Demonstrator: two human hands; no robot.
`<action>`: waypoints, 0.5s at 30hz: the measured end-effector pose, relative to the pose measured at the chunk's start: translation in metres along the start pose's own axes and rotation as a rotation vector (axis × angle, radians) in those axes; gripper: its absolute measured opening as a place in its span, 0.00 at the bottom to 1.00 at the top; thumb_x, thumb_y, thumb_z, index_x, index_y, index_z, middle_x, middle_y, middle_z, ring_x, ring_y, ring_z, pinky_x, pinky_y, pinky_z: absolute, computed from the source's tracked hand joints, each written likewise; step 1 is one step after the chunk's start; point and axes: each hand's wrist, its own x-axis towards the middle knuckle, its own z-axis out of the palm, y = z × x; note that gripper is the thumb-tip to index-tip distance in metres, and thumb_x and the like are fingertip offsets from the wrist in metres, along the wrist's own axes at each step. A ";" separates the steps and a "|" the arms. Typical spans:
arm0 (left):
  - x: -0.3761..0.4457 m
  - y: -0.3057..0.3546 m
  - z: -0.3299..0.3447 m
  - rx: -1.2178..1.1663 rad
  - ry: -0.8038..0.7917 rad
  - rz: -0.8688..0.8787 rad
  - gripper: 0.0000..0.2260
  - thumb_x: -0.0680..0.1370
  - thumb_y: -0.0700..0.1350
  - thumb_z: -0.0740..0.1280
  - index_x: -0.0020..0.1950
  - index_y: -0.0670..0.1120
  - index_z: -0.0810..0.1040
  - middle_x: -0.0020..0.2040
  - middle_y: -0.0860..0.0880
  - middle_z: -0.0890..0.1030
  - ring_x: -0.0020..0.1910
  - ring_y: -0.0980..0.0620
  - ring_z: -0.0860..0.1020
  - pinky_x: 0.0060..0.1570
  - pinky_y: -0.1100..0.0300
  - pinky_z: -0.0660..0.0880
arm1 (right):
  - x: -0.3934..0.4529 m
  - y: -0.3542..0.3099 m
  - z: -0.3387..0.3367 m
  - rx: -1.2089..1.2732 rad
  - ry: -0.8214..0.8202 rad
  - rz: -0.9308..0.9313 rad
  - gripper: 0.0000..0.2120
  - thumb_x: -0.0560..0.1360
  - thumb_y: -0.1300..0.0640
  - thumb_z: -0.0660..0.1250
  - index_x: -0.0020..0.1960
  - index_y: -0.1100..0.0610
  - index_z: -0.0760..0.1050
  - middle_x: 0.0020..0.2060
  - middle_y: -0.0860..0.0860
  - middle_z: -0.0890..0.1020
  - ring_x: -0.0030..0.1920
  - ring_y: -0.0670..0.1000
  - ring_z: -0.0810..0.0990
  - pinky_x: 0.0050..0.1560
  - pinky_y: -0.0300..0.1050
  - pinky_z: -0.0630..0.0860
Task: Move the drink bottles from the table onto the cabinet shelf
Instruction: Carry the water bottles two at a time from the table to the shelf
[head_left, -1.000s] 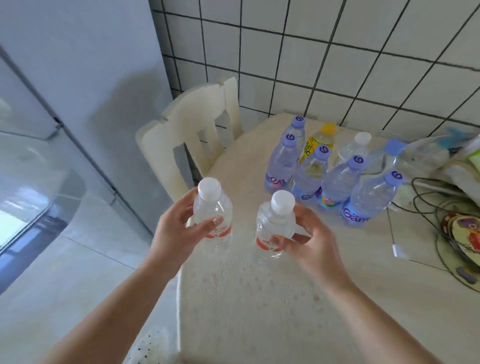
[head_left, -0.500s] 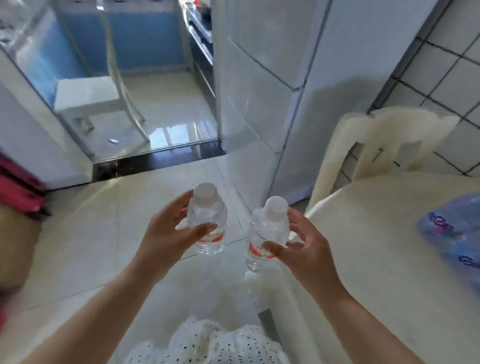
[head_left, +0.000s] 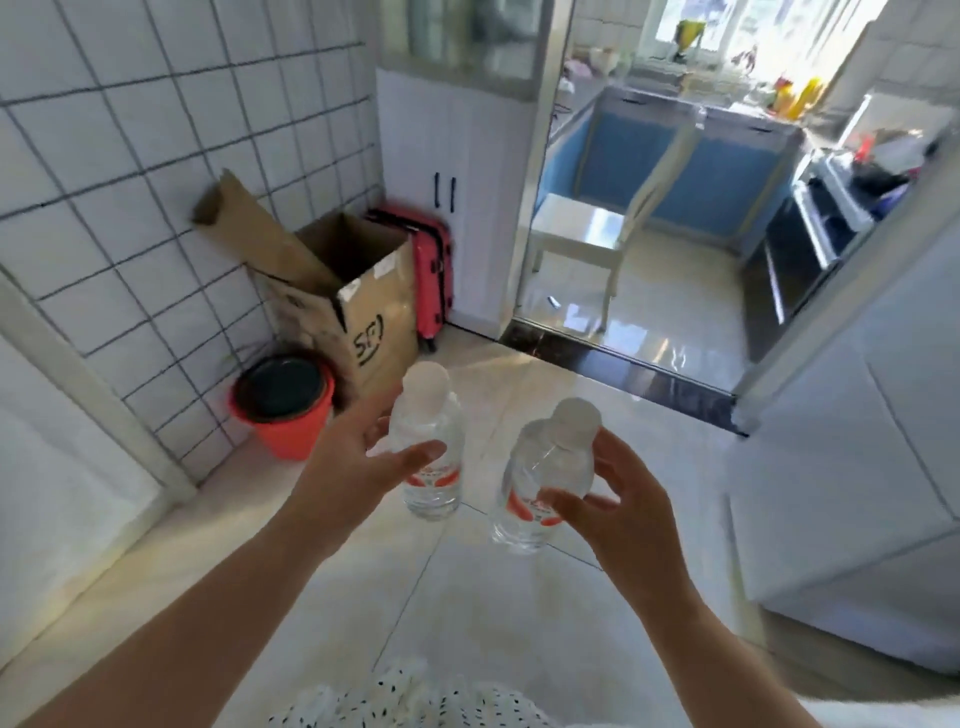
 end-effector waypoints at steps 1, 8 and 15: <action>-0.006 -0.002 -0.028 0.006 0.036 -0.003 0.31 0.60 0.57 0.75 0.63 0.58 0.76 0.55 0.58 0.83 0.56 0.58 0.81 0.52 0.62 0.77 | 0.004 -0.008 0.027 0.008 -0.043 -0.010 0.31 0.55 0.50 0.76 0.56 0.39 0.72 0.55 0.42 0.80 0.56 0.40 0.79 0.45 0.32 0.78; -0.058 -0.012 -0.186 0.088 0.357 -0.051 0.29 0.60 0.56 0.75 0.61 0.62 0.74 0.55 0.60 0.82 0.53 0.63 0.80 0.50 0.66 0.75 | 0.026 -0.057 0.198 0.059 -0.328 -0.051 0.30 0.58 0.60 0.79 0.56 0.43 0.74 0.51 0.41 0.81 0.51 0.37 0.80 0.40 0.30 0.77; -0.112 -0.036 -0.298 0.072 0.661 -0.120 0.27 0.67 0.41 0.77 0.64 0.56 0.76 0.55 0.58 0.83 0.57 0.61 0.80 0.53 0.69 0.75 | 0.042 -0.096 0.339 0.082 -0.681 -0.038 0.30 0.64 0.67 0.75 0.61 0.49 0.72 0.50 0.43 0.80 0.43 0.30 0.80 0.36 0.28 0.75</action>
